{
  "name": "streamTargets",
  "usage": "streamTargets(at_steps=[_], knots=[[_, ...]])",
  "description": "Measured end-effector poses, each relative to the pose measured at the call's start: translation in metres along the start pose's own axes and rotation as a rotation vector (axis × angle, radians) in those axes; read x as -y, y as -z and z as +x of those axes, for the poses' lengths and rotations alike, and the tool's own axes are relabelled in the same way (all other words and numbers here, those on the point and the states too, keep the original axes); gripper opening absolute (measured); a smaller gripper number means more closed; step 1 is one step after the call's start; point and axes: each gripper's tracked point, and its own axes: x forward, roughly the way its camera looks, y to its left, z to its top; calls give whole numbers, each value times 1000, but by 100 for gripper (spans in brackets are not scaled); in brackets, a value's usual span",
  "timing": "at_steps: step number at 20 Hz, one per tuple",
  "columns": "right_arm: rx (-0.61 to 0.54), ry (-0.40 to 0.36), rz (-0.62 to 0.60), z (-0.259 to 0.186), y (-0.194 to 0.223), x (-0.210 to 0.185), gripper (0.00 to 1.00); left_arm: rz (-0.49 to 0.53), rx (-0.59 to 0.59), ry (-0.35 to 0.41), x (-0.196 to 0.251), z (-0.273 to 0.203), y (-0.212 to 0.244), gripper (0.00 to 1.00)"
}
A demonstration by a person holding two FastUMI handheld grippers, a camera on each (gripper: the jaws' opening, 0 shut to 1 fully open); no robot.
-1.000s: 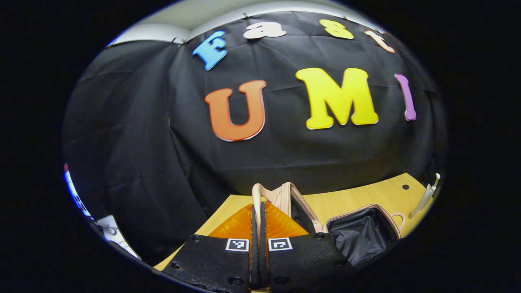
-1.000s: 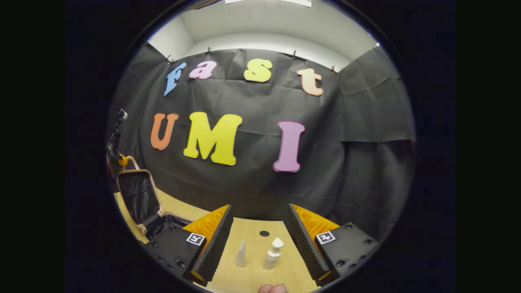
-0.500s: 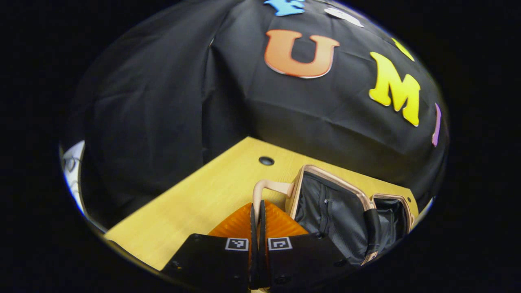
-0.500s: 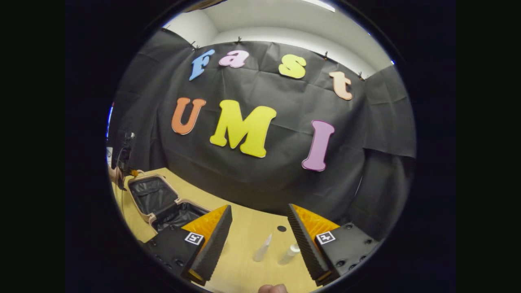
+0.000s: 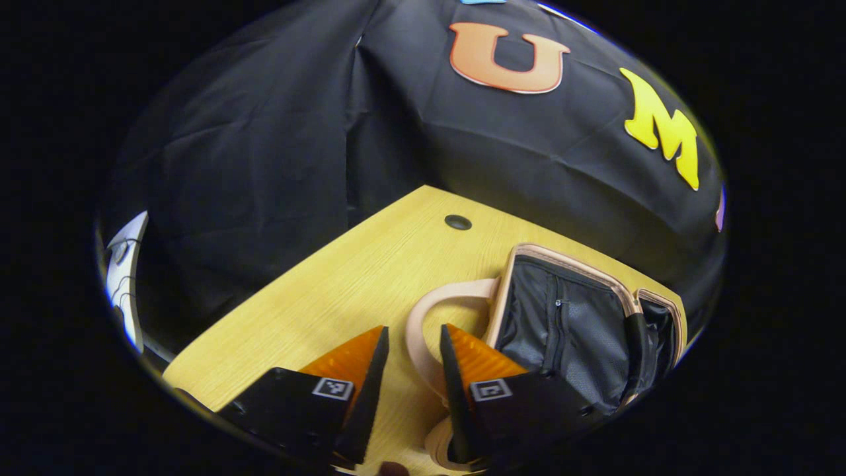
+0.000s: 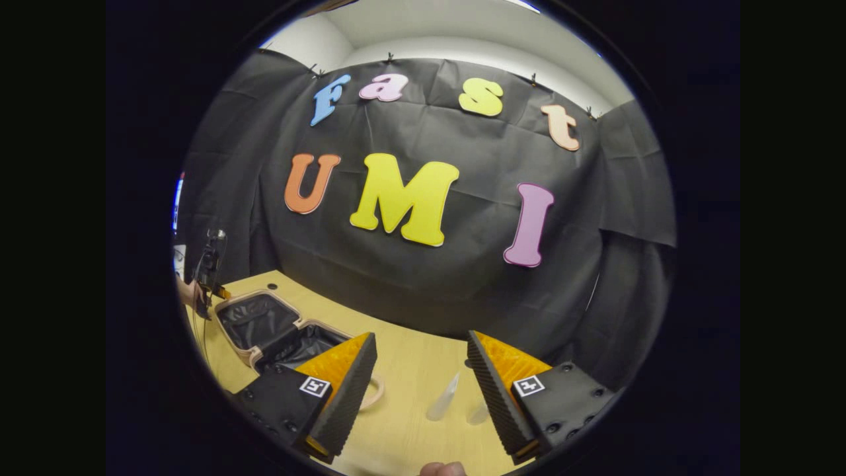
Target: First open the suitcase, pack the skin care products into it, and then close the suitcase.
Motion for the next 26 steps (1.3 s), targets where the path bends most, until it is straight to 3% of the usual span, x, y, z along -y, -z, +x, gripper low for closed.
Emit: streamTargets(at_steps=[1,2,3,7,14,17,21,26], knots=[[5,4,14,0,0,4,82,13,23,-9,3,-11,-8,60],[10,7,30,0,0,10,82,20,49,-2,15,-23,-17,92],[13,15,45,1,2,17,82,30,78,19,32,-41,-26,83],[22,50,112,-1,12,56,81,95,191,73,120,-121,-44,96],[-8,130,130,-13,44,143,82,200,263,338,338,-223,-12,96],[-24,169,121,-20,56,178,82,216,227,501,437,-247,32,97],[-79,211,118,-28,80,213,82,353,165,655,530,-254,99,97],[-135,227,105,-36,103,238,82,427,82,744,596,-235,166,97]])
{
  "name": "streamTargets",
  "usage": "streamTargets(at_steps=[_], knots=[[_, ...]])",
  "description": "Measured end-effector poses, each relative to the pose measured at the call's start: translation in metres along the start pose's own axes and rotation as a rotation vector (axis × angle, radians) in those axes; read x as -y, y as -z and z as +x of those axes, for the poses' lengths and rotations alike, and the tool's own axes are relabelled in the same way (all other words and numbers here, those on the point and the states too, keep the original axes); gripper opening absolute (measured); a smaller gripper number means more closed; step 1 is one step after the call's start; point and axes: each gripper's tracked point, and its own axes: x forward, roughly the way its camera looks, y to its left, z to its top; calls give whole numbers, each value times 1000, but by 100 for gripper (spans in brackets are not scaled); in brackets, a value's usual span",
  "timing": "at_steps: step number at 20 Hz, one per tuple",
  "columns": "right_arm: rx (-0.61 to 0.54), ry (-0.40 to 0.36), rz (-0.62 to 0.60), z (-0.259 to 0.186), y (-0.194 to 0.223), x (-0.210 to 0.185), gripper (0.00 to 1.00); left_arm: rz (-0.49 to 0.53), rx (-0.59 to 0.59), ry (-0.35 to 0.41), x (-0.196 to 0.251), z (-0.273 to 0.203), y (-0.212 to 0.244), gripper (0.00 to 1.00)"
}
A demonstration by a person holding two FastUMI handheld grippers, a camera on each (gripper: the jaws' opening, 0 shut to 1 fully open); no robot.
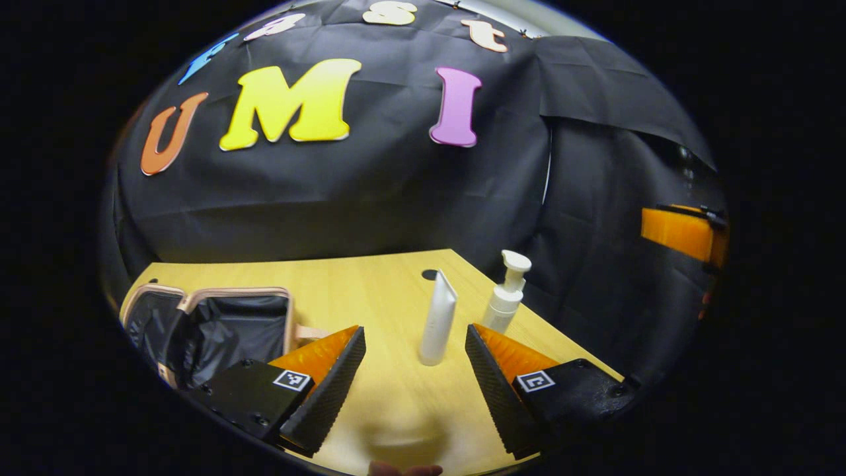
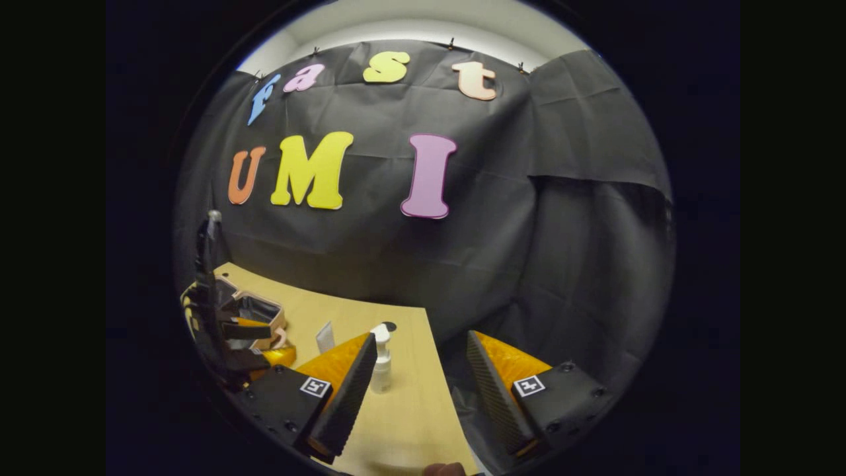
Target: First open the suitcase, pack the skin care products into it, and then close the suitcase.
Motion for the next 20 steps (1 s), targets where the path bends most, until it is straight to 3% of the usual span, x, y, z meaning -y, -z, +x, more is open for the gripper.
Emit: streamTargets(at_steps=[5,10,14,17,19,20], knots=[[-76,3,-6,3,24,21,82,-44,-91,-32,5,63,45,97],[-129,25,-4,10,45,42,82,-124,-123,-73,-6,98,62,97],[-162,15,20,22,59,42,82,-120,-186,-82,-7,113,76,94],[-161,-9,28,34,63,36,83,-121,-207,-80,-8,120,78,76],[-170,-44,36,40,70,29,82,-109,-221,-76,-11,117,77,50],[-181,-70,41,45,75,22,82,-111,-222,-79,-14,115,75,49]])
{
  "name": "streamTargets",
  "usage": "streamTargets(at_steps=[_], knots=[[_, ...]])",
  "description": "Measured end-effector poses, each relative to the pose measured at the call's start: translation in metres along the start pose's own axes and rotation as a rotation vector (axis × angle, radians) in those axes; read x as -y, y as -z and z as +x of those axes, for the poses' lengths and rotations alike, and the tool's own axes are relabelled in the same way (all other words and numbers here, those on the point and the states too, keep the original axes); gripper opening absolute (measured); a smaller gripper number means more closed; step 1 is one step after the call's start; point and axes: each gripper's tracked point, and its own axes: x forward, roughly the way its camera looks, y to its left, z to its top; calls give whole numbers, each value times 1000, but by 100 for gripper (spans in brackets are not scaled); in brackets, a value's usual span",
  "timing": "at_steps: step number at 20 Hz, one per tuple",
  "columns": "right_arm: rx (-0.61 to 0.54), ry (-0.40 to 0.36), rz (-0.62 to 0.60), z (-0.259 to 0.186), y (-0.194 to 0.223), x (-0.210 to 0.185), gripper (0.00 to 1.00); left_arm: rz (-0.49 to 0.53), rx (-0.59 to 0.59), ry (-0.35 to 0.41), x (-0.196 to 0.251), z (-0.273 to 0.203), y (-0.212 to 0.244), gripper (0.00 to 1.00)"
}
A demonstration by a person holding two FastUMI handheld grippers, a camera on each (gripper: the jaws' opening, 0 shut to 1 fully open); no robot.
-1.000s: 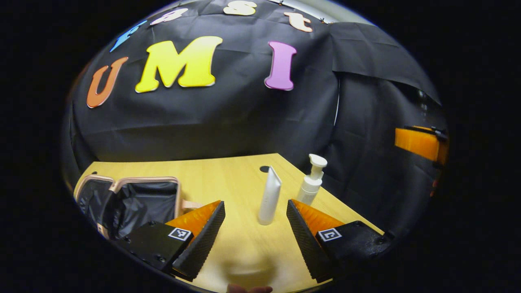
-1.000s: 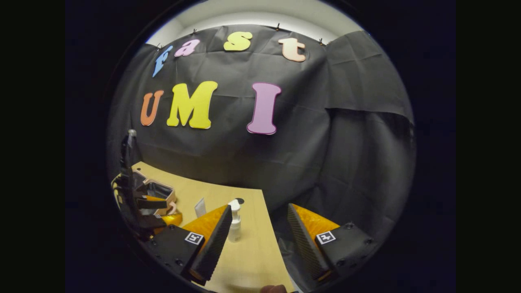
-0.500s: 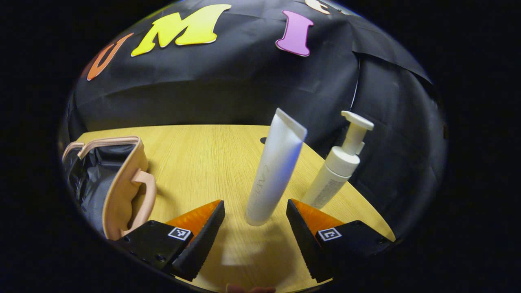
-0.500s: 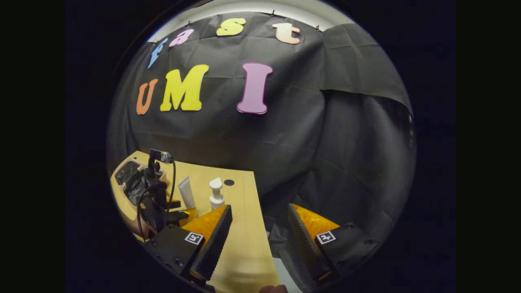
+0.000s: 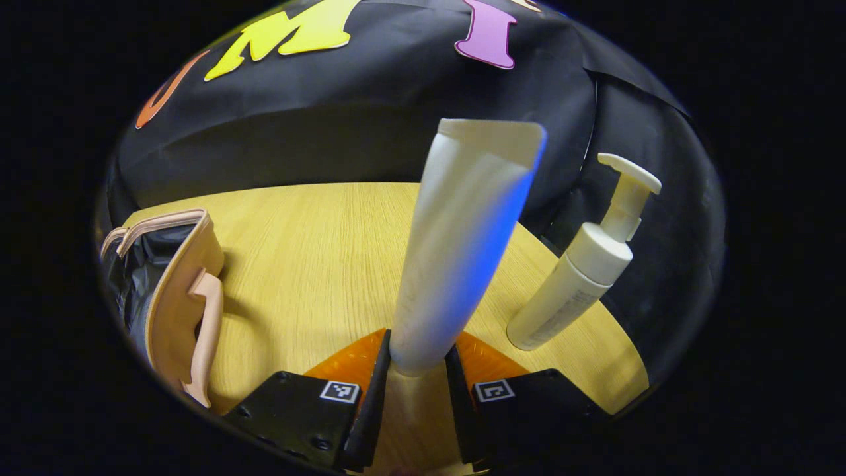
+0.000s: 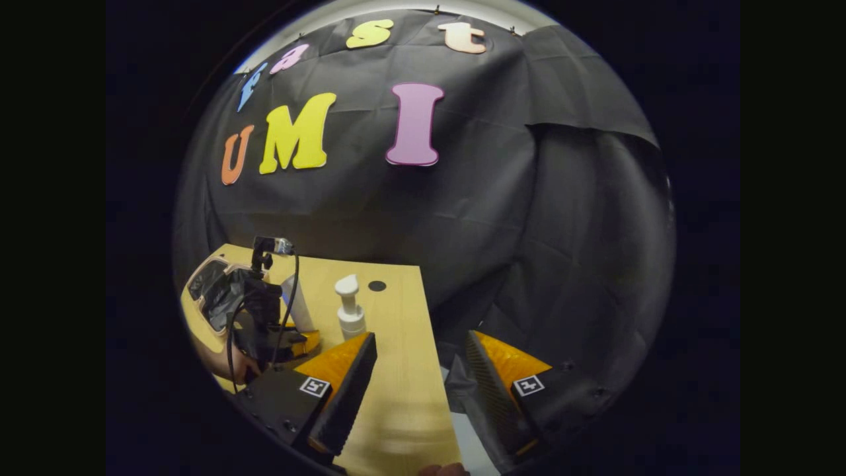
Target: First open the suitcase, pack the skin care products into it, and then close the suitcase.
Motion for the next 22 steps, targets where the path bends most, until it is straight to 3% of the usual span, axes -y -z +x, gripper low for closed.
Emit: streamTargets(at_steps=[5,6,7,8,16,19,21,22], knots=[[-78,-140,48,51,39,-54,84,5,38,35,-6,-71,-33,46],[-104,-164,68,64,47,-68,82,3,40,41,-8,-91,-37,53],[-122,-184,81,74,54,-80,84,-4,48,39,-12,-109,-41,45],[-133,-191,85,85,60,-87,84,-14,53,31,-18,-129,-45,46],[-147,-201,43,152,67,-109,82,-152,26,-184,-124,-232,-27,45],[-176,-183,63,166,73,-114,72,-200,29,-240,-164,-257,-26,45],[-179,-169,78,171,71,-113,55,-228,-10,-193,-185,-264,-23,45],[-186,-170,69,172,71,-113,53,-239,-28,-175,-192,-271,-22,45]])
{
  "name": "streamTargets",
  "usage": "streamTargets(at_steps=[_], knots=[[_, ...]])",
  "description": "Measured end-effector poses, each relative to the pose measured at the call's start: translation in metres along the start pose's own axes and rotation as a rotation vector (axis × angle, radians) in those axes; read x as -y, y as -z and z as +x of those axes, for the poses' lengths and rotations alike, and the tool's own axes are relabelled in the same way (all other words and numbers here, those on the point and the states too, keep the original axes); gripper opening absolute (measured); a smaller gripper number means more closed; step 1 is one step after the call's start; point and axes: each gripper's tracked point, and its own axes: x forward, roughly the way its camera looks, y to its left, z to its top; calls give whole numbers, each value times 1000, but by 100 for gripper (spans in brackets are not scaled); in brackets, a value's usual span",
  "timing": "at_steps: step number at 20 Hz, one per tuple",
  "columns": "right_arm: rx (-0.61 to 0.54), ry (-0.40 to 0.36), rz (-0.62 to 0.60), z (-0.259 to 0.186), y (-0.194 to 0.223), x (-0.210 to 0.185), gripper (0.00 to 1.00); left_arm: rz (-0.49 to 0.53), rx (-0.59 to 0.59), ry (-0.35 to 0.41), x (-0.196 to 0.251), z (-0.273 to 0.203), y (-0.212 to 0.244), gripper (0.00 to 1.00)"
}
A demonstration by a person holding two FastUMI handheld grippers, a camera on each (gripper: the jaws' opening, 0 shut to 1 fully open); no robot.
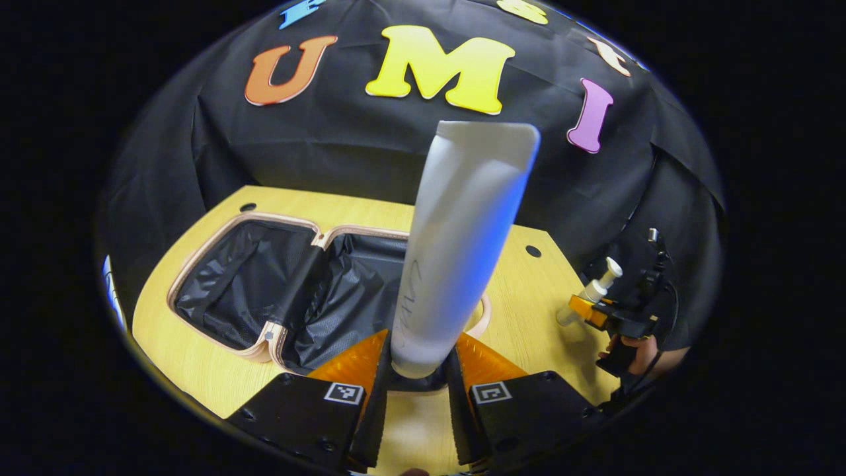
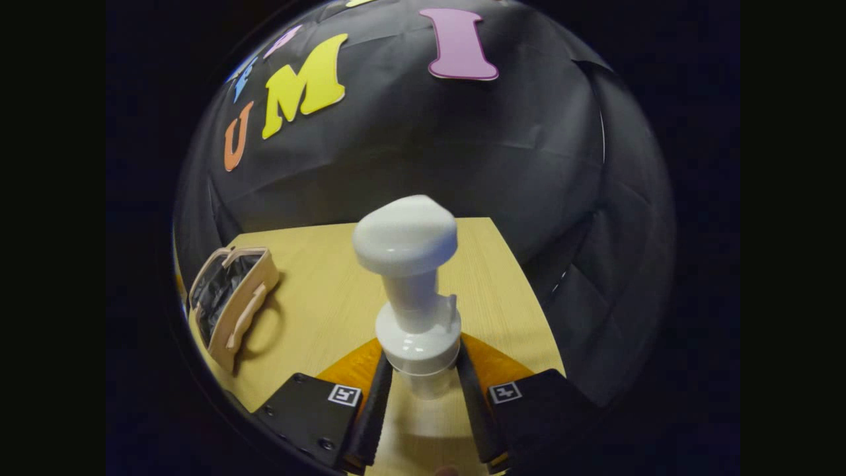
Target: First open the suitcase, pack the skin care products into it, and then close the suitcase.
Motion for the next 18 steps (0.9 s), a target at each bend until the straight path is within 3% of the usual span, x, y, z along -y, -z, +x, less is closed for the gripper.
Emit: streamTargets(at_steps=[5,8,11,12,13,18], knots=[[-33,39,46,-17,-7,6,43,-45,-54,46,-50,15,-17,45],[-26,12,71,-53,-18,-7,45,-41,-146,94,-65,29,-12,45],[-55,-85,160,-100,-23,-36,45,-74,-330,168,-71,47,7,44],[-67,-121,190,-115,-23,-47,45,-94,-402,190,-73,53,14,37],[-71,-148,213,-130,-22,-57,44,-111,-471,207,-75,57,19,43],[-88,-221,282,-187,-19,-88,45,-119,-762,218,-89,79,39,43]])
